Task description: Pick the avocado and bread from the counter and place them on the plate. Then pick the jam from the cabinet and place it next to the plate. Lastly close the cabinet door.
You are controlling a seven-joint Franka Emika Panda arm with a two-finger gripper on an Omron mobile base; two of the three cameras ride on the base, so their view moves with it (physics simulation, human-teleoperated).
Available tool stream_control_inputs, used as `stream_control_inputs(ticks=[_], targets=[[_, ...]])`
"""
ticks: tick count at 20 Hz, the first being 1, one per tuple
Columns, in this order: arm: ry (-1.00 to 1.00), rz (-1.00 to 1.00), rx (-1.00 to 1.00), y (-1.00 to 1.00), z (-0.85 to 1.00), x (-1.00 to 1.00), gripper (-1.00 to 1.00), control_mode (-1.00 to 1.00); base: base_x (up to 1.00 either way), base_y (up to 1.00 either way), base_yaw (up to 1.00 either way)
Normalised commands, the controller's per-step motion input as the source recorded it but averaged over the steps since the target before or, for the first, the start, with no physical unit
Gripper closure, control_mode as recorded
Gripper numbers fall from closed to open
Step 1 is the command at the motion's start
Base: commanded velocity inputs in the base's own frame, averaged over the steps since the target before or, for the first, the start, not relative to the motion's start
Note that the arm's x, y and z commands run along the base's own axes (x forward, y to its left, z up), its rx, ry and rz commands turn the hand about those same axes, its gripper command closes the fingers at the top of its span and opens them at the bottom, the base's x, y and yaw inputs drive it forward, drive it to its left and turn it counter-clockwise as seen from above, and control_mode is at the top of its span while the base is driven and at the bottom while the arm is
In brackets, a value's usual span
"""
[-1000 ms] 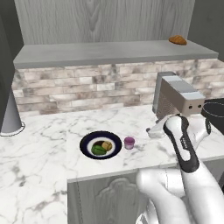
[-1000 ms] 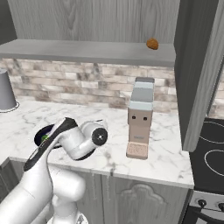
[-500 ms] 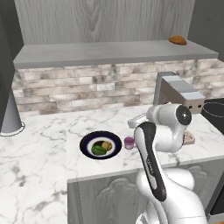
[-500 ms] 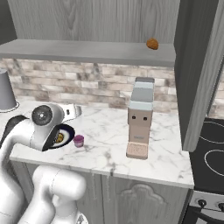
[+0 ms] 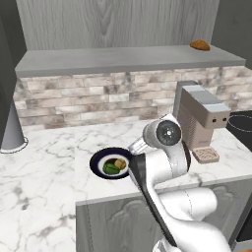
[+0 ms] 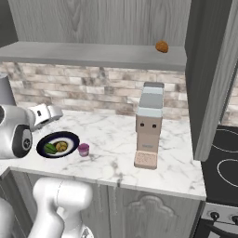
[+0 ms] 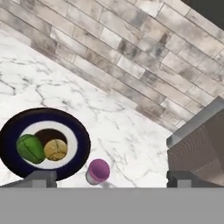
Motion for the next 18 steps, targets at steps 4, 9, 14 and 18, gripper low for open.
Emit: stream_control_inputs(ticks=[4,9,14,18], targets=[[-0.01,0.00,-0.27,0.09,-0.02,-0.45,-1.00,-1.00,0.00,0.00,0.00],[0.00,-0.01,-0.41,0.12,0.00,-0.32,-1.00,-1.00,0.00,0.00,0.00],[0.00,-0.04,-0.49,0.11,-0.03,-0.06,-1.00,-1.00,0.00,0.00,0.00],[-0.07,-0.01,-0.47,0.04,-0.08,0.00,-1.00,-1.00,0.00,0.00,0.00]])
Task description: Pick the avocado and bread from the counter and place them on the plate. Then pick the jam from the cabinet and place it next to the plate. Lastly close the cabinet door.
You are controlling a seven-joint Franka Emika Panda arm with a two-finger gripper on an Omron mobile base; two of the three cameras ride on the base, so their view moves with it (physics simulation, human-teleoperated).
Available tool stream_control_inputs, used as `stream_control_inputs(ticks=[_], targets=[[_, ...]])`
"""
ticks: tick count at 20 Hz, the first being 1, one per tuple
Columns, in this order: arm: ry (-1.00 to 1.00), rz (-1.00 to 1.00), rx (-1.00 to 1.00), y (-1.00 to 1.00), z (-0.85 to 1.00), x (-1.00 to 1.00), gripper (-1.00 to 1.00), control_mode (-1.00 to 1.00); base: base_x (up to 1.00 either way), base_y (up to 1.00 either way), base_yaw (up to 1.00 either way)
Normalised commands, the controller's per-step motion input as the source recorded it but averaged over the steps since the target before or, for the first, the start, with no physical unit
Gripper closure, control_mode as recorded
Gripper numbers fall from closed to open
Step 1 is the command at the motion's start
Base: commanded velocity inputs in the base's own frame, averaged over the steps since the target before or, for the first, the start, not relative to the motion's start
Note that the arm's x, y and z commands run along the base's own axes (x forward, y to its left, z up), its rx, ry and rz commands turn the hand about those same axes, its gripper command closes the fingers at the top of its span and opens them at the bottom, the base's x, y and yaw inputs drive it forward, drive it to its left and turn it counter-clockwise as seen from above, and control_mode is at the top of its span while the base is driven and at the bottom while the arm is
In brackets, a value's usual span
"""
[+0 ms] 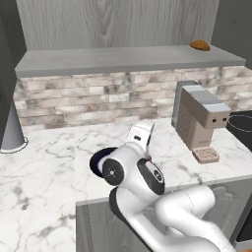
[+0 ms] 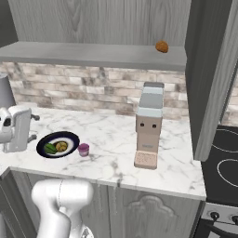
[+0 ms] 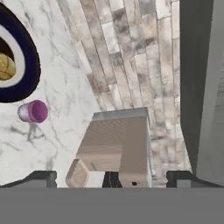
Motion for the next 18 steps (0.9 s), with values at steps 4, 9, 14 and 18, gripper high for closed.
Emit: stream_control_inputs(ticks=[4,9,14,18], targets=[[-0.10,0.00,-0.41,0.13,-0.03,0.00,-1.00,-1.00,0.00,0.00,0.00],[-0.11,0.00,-0.42,0.25,-0.01,0.00,-1.00,-1.00,0.00,0.00,0.00],[-0.06,0.00,-0.42,0.32,0.00,0.00,-1.00,-1.00,0.00,0.00,0.00],[-0.06,0.00,-0.40,0.42,0.00,0.00,-1.00,-1.00,0.00,0.00,0.00]])
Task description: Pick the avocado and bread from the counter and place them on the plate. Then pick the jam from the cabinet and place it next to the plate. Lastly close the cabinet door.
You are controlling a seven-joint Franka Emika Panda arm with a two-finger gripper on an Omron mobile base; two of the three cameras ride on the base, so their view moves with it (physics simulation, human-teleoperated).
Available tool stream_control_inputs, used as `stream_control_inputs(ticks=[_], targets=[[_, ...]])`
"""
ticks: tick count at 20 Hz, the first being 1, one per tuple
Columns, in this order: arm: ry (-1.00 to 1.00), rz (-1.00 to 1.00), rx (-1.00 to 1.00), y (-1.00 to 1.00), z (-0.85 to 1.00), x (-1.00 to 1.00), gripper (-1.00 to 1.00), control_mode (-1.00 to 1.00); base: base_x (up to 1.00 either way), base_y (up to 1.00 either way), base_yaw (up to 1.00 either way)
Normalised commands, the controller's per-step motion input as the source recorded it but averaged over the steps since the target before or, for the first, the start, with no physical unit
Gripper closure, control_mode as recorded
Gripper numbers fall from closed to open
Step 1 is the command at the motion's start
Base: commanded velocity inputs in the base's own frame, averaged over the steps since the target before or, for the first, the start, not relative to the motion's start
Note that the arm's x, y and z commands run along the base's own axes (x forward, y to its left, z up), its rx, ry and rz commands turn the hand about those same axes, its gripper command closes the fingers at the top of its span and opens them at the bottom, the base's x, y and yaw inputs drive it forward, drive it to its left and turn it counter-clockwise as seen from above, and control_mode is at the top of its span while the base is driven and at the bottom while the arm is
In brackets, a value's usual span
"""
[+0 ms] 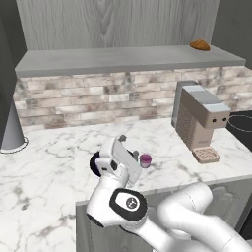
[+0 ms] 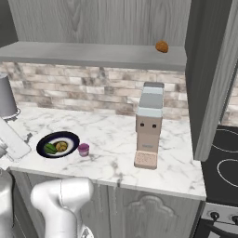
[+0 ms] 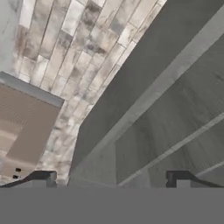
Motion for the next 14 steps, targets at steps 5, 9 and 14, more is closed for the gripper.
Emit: stream_control_inputs(ticks=[5,9,14], targets=[[-0.01,-0.03,-0.31,0.49,0.00,0.00,-1.00,-1.00,0.00,0.00,0.00],[0.00,-0.10,-0.25,0.65,0.01,0.00,-1.00,-1.00,0.00,0.00,0.00],[0.00,-0.10,-0.26,0.67,0.02,0.00,-1.00,-1.00,0.00,0.00,0.00]])
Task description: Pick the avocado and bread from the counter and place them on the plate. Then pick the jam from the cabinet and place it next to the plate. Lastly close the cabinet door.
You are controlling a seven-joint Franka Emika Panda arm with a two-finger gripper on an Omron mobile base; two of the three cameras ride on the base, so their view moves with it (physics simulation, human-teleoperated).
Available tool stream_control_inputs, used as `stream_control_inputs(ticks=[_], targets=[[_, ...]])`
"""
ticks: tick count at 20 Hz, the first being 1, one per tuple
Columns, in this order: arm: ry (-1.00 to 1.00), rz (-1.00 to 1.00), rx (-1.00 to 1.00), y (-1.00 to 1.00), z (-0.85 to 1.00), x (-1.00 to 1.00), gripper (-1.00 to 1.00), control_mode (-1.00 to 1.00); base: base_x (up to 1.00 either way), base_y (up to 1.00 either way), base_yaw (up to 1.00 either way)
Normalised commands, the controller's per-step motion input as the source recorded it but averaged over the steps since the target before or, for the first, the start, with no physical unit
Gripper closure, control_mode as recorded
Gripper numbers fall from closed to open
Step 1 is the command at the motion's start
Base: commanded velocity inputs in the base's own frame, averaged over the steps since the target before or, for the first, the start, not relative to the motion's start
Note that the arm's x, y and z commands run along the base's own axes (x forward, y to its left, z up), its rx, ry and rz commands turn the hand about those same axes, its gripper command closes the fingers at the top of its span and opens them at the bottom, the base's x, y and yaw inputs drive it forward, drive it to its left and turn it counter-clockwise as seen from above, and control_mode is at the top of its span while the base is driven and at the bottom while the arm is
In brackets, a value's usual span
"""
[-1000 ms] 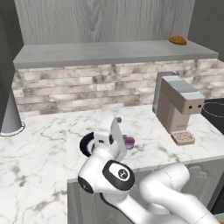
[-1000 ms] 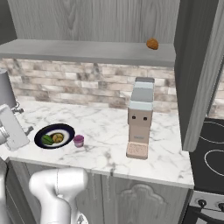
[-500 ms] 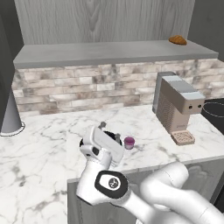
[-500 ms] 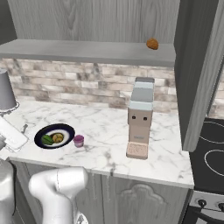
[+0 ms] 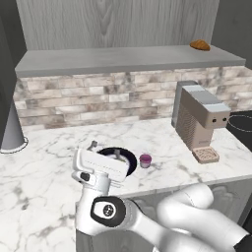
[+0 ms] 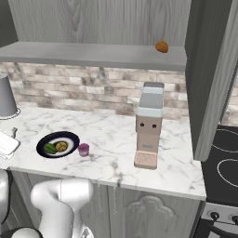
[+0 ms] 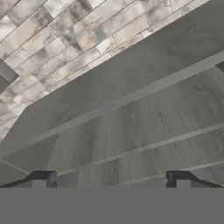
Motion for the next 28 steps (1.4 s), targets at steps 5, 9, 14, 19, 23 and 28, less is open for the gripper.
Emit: stream_control_inputs(ticks=[5,9,14,19,23,28], targets=[[0.01,-0.07,-0.11,0.50,0.06,0.00,-1.00,-1.00,0.00,0.00,0.00],[0.04,-0.09,-0.02,0.51,0.01,0.00,-1.00,-1.00,0.00,0.00,0.00],[0.01,-0.06,-0.02,0.53,0.00,0.00,-1.00,-1.00,0.00,0.00,0.00],[0.00,-0.01,-0.03,0.49,0.14,-0.12,-1.00,-1.00,0.00,0.00,0.00],[-0.03,0.00,-0.11,0.34,0.41,-0.12,-1.00,-1.00,0.00,0.00,0.00],[-0.15,0.00,-0.20,0.21,0.43,-0.16,-1.00,-1.00,0.00,0.00,0.00]])
